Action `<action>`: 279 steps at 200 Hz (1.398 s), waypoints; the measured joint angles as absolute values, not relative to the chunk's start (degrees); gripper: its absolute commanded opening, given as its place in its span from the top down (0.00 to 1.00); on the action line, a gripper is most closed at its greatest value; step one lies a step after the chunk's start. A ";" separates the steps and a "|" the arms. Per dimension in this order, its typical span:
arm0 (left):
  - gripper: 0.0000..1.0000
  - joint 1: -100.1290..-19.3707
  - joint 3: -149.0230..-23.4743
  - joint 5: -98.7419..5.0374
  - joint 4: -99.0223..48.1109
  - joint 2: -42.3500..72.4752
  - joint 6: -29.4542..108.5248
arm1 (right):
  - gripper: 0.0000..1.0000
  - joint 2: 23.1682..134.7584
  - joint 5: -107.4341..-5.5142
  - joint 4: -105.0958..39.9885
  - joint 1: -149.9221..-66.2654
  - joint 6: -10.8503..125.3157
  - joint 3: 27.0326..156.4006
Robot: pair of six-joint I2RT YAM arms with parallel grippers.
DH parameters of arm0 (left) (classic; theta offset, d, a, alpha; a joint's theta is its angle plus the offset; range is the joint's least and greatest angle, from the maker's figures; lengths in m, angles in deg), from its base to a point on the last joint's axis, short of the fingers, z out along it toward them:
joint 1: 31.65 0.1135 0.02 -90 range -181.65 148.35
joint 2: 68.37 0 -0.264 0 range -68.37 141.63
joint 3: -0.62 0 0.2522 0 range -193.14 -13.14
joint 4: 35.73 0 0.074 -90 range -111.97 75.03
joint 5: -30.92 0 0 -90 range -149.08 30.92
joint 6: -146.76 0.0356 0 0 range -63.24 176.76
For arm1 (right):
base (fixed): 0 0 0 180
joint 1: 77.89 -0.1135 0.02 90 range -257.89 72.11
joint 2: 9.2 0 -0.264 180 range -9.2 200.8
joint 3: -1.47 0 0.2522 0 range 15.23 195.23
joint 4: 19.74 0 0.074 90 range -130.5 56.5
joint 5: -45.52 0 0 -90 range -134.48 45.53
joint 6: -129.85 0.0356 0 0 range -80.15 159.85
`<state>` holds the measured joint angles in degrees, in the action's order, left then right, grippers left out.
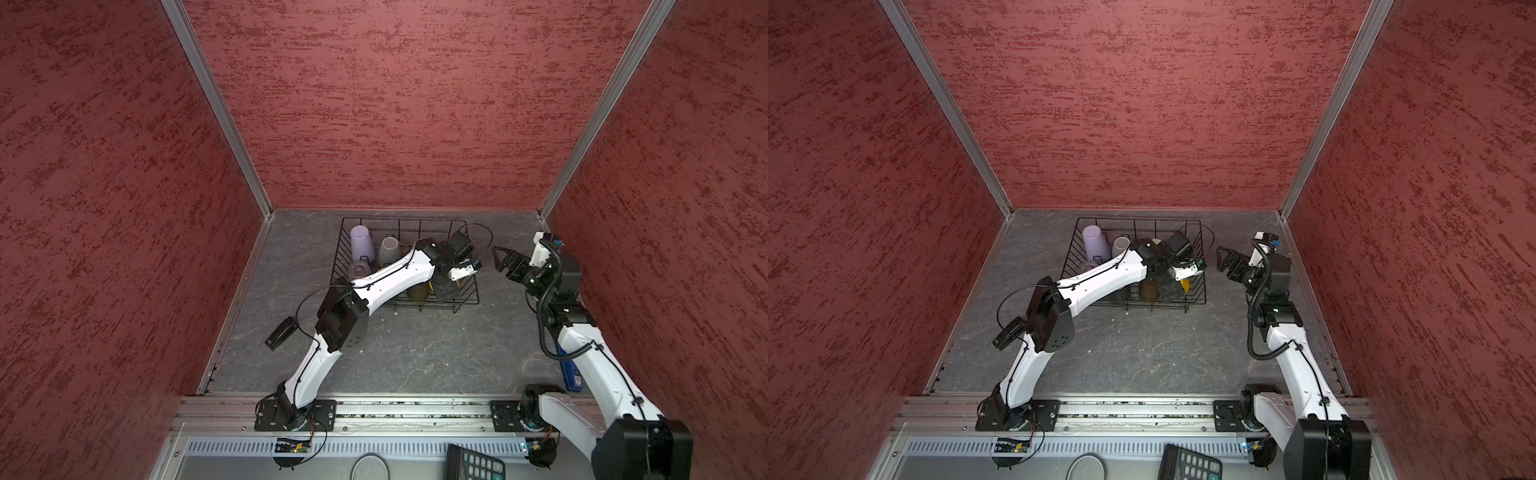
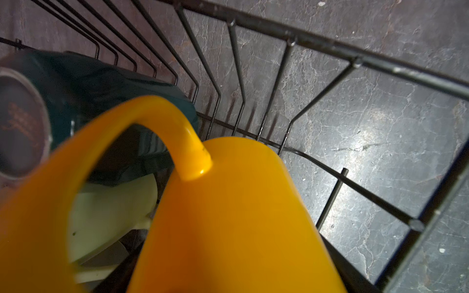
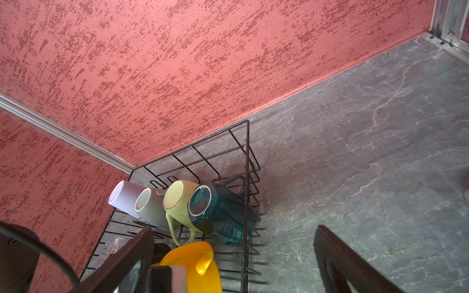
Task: Load cups into a dish rack
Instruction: Place the cup upside down at the dish rack.
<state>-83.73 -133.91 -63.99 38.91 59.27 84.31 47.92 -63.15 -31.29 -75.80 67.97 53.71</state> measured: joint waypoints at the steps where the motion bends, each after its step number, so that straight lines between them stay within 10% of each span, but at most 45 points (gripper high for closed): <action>1: 0.34 -83.73 -133.91 -63.99 38.89 59.27 84.31 | 0.01 47.92 -63.17 -31.29 -75.80 67.97 53.71; 140: 0.02 -83.13 -134.55 -66.26 37.40 62.17 85.77 | 0.01 47.90 -63.57 -31.11 -75.50 67.99 53.16; 279: 0.00 -82.11 -124.43 -61.80 28.11 49.56 81.36 | 0.01 49.30 -64.03 -31.33 -75.15 65.85 54.10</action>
<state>-82.11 -124.43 -61.80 28.11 49.56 81.36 49.30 -64.03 -31.33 -75.15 65.85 54.10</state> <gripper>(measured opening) 0.996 0.989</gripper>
